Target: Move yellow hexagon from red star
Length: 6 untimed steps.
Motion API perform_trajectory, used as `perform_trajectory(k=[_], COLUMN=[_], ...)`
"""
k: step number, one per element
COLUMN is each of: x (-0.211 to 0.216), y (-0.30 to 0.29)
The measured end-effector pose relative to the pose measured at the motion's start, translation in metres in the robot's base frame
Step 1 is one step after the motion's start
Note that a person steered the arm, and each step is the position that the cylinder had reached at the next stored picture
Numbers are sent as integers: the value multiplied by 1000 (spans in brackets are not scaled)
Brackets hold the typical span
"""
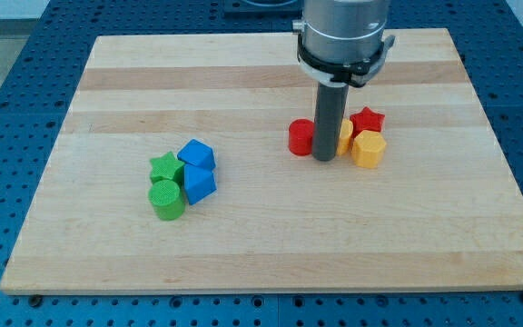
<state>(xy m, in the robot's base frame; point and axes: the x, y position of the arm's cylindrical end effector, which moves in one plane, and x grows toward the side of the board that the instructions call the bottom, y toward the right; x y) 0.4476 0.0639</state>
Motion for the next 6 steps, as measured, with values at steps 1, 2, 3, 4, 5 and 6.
perform_trajectory(k=[1, 2, 3, 4, 5, 6], x=[-4, 9, 32, 32, 13, 5], y=[0, 18, 41, 57, 61, 78])
